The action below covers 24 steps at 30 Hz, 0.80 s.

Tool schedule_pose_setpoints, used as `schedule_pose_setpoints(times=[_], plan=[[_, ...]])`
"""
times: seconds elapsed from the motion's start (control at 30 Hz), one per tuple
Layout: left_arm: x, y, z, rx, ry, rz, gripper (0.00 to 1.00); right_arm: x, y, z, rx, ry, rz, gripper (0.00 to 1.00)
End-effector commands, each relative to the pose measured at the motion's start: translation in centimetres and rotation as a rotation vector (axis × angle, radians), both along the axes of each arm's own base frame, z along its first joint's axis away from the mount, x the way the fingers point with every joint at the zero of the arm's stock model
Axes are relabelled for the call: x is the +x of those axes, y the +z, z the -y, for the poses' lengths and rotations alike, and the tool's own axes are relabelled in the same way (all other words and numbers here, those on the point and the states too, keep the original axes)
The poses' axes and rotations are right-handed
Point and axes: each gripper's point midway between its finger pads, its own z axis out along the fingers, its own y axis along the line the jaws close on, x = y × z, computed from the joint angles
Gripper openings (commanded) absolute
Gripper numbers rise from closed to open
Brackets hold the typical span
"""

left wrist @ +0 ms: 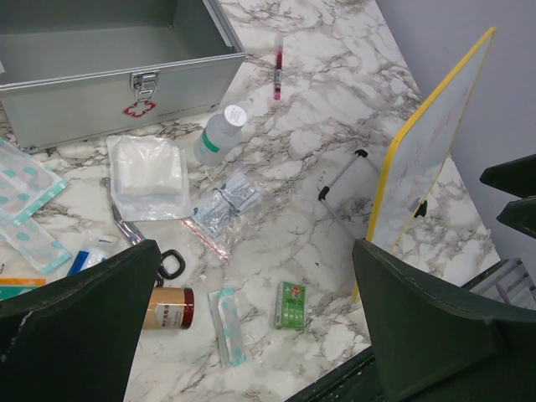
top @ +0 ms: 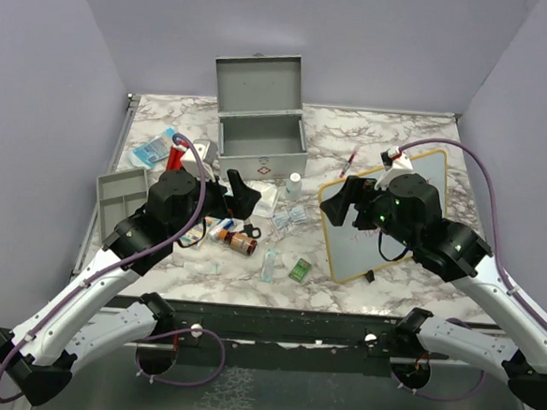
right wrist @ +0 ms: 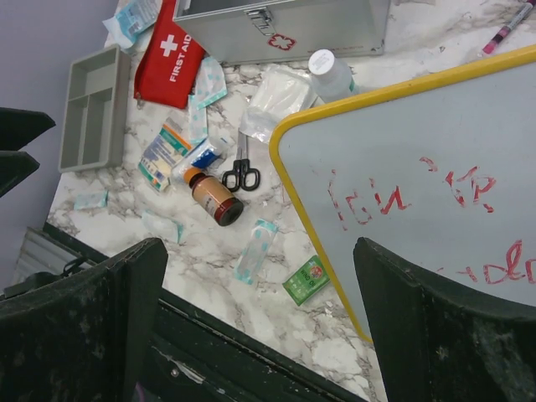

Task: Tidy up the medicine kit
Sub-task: Pick up the medicine pouch from the center of the board.

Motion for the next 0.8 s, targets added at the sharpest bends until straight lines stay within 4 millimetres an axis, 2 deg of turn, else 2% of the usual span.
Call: schedule_pose_setpoints(times=[0.0, 0.13, 0.4, 0.47, 0.63, 0.77], plan=[[0.1, 0.1, -0.5, -0.005, 0.027, 0.011, 0.99, -0.2, -0.1, 0.7, -0.010, -0.027, -0.002, 1.00], [0.3, 0.0, -0.5, 0.004, 0.036, 0.010, 0.99, -0.2, 0.0, 0.7, -0.005, -0.029, -0.002, 1.00], [1.4, -1.6, -1.2, 0.041, 0.107, -0.024, 0.99, 0.0, 0.0, 1.0, -0.004, -0.052, 0.002, 1.00], [1.9, -2.3, -2.1, 0.066, 0.169, -0.042, 0.99, -0.2, 0.0, 0.9, 0.001, -0.044, 0.003, 1.00], [3.5, -4.8, -5.6, 0.162, 0.425, -0.141, 0.99, -0.4, 0.4, 0.8, 0.019, -0.022, 0.025, 1.00], [4.7, -6.9, -7.5, 0.232, 0.538, -0.211, 0.94, -0.8, 0.7, 0.7, 0.036, 0.010, 0.054, 1.00]])
